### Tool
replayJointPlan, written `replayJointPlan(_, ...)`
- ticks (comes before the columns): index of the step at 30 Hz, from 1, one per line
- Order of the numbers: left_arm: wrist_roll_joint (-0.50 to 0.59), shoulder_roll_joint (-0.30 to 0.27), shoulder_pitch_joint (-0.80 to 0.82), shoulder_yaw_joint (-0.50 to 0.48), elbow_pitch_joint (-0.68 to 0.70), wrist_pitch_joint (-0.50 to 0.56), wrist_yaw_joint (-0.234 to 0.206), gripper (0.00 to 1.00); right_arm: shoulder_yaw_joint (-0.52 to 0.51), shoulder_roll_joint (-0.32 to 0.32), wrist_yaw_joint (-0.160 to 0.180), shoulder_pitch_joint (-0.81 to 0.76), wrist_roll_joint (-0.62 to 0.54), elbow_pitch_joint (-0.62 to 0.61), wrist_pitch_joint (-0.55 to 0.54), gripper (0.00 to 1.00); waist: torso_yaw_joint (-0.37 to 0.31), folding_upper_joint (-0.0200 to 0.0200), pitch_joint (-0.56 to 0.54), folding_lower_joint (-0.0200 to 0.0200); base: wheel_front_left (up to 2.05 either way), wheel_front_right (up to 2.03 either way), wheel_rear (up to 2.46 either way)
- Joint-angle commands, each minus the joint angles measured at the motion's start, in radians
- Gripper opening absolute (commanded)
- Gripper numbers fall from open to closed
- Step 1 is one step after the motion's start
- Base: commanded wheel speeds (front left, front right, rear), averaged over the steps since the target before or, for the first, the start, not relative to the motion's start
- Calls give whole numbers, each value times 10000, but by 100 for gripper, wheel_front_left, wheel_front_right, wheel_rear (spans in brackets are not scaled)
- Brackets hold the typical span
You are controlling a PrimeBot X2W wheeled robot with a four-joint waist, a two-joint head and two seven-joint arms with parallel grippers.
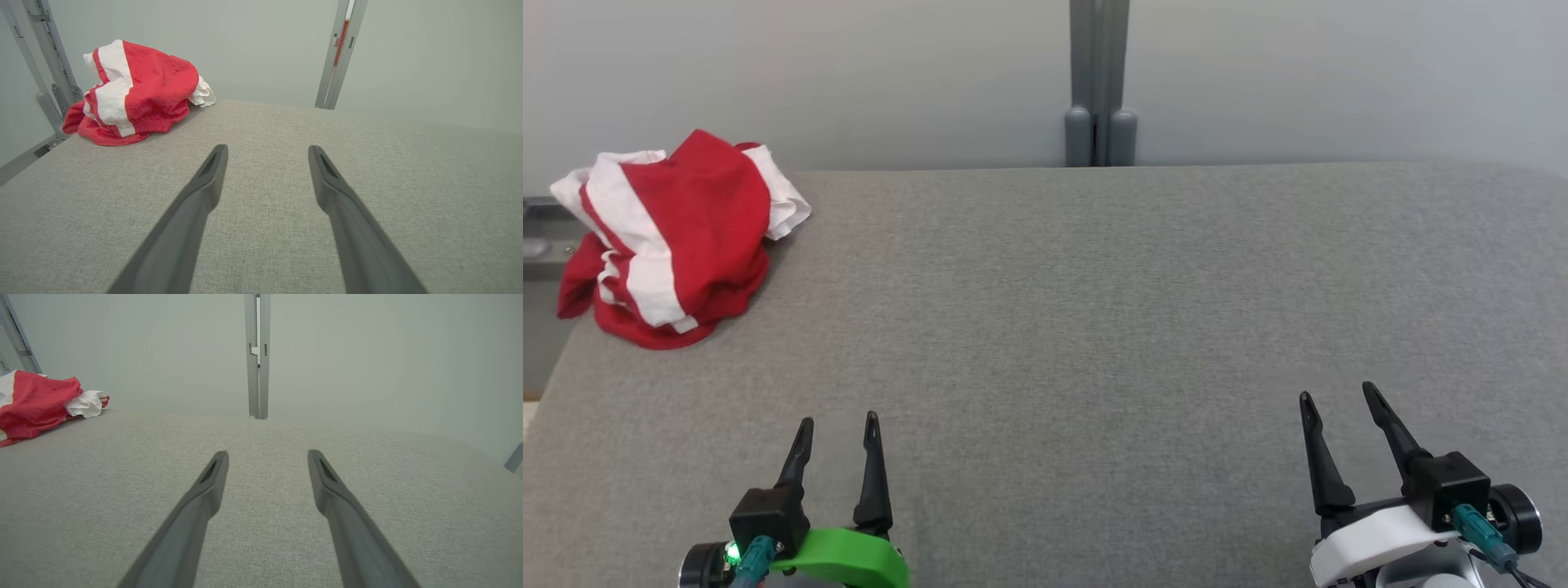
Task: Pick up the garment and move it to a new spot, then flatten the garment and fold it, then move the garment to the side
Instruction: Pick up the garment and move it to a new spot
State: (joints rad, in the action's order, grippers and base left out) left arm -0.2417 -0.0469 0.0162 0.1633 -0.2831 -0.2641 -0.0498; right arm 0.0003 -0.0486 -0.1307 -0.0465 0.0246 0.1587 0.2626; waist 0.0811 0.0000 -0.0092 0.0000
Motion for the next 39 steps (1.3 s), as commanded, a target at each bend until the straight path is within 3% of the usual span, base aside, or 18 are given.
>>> replayJointPlan(1, 78, -63, 180, -5, 32, -7, -2, 100, -27, -29, -1, -87, 8, -83, 35, 100, 852, 0, 100, 0, 0, 0, 0)
replayJointPlan(9, 182, -60, 322, -139, 188, -7, 21, 100, 107, -32, -1, 69, 91, -234, 35, 100, 3123, 0, 266, 0, 0, 0, 0)
replayJointPlan(15, 187, -57, 252, -403, 334, -7, -5, 100, 232, -32, -1, 152, 52, -211, 35, 100, 4450, 0, 373, 0, 0, 0, 0)
replayJointPlan(23, -117, -45, -189, -997, 974, -7, -341, 100, 818, -42, -1, 814, -319, 89, 35, 100, 4678, 0, 861, 0, 0, 0, 0)
replayJointPlan(33, -338, -49, -390, -987, 1262, -7, -542, 100, 779, -39, -1, 1102, -599, 109, 35, 100, 4717, 0, 1194, 0, 0, 0, 0)
replayJointPlan(39, -25, -94, 486, -1018, 1048, -7, -166, 100, 238, -39, -1, 954, -818, -297, 35, 100, 4715, 0, 1604, 0, 0, 0, 0)
